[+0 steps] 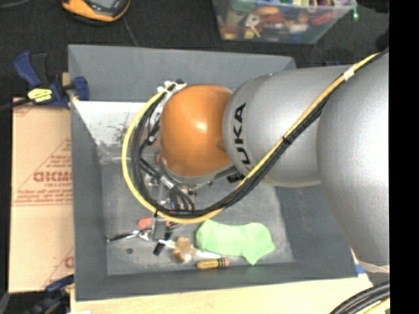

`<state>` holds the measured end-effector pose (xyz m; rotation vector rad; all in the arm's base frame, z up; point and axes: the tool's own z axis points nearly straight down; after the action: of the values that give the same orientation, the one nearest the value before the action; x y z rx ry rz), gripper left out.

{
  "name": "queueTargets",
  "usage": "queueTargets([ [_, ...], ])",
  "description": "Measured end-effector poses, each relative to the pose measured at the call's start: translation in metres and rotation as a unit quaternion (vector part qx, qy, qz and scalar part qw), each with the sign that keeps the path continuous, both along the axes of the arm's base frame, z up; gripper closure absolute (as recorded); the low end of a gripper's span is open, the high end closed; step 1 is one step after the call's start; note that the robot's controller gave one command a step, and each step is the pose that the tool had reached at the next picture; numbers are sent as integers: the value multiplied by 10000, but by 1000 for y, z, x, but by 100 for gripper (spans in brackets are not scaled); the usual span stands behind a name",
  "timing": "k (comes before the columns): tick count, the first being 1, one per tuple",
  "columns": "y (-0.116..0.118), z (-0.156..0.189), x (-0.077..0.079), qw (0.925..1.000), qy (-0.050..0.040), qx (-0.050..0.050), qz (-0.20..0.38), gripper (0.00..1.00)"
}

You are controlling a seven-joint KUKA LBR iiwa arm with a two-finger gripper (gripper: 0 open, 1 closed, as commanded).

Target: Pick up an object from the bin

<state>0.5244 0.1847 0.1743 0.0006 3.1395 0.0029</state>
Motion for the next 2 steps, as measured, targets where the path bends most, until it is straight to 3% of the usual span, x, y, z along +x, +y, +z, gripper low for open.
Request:
queueTargets([
  [1,48,-98,15,9931,2,-5,1170,0],
  [2,54,-114,14,9928,-15,4,1194,0],
])
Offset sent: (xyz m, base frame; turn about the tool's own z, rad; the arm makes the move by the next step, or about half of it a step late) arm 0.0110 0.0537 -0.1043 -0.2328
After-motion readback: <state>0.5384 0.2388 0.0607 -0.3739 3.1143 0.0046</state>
